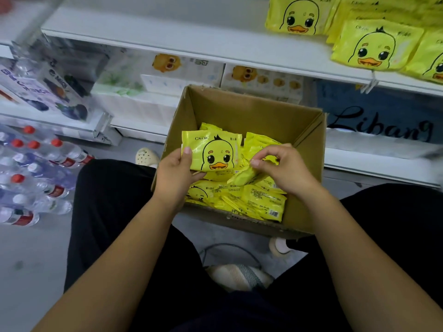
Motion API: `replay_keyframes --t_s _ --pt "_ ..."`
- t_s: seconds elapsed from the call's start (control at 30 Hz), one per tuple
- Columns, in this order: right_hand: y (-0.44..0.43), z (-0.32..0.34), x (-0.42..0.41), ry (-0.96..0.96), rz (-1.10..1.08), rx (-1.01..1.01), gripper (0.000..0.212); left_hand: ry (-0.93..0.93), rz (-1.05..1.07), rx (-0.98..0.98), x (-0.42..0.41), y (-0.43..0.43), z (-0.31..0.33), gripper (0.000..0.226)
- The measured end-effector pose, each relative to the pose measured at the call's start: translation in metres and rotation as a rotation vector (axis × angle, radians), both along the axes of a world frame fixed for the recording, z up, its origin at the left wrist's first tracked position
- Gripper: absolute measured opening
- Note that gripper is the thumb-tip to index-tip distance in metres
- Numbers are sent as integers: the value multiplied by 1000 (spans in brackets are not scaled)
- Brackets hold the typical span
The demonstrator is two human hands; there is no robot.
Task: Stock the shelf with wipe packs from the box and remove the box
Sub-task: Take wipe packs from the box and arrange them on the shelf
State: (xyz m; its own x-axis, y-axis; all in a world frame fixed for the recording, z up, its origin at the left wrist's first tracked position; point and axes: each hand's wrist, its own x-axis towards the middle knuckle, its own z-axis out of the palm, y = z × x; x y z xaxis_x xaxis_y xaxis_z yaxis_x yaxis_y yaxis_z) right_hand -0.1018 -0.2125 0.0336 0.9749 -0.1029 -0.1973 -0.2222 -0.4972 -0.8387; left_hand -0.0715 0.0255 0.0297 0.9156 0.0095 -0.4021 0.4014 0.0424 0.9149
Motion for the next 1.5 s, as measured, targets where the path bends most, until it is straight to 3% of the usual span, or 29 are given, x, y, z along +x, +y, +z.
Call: replay_keyframes --t_s 0.07,0.13,0.23,0.4,0.63,0.73,0.93,1.17,1.27,1.37,1.5 --pt "-7 5 3 -63 27 -1 10 -7 10 -45 -2 0 6 25" --pt "-9 12 4 -43 13 150 5 -30 -8 -98 -5 0 11 25" --pt "-6 18 7 -30 -135 282 8 -46 4 -158 -7 -3 20 26" --pt "-1 22 13 -34 -270 327 9 -34 0 -235 -11 -3 32 30" --pt "-1 36 12 13 -227 365 34 -28 -106 -238 -19 -11 40 24" --pt "-3 38 14 28 -268 401 31 -18 -109 -242 -21 -16 44 25" --pt "-8 38 13 -6 -305 445 21 -54 -109 -196 -21 -24 54 26" --pt "-8 43 9 -34 -336 532 18 -118 -8 94 -16 -35 69 42" --pt "-13 43 9 -19 -364 654 16 -24 56 67 -10 -35 77 43" --pt "-15 46 8 0 -318 682 13 140 74 -116 -2 -33 85 42" --pt "-12 48 6 20 -273 701 18 152 105 -124 -5 -33 95 38"
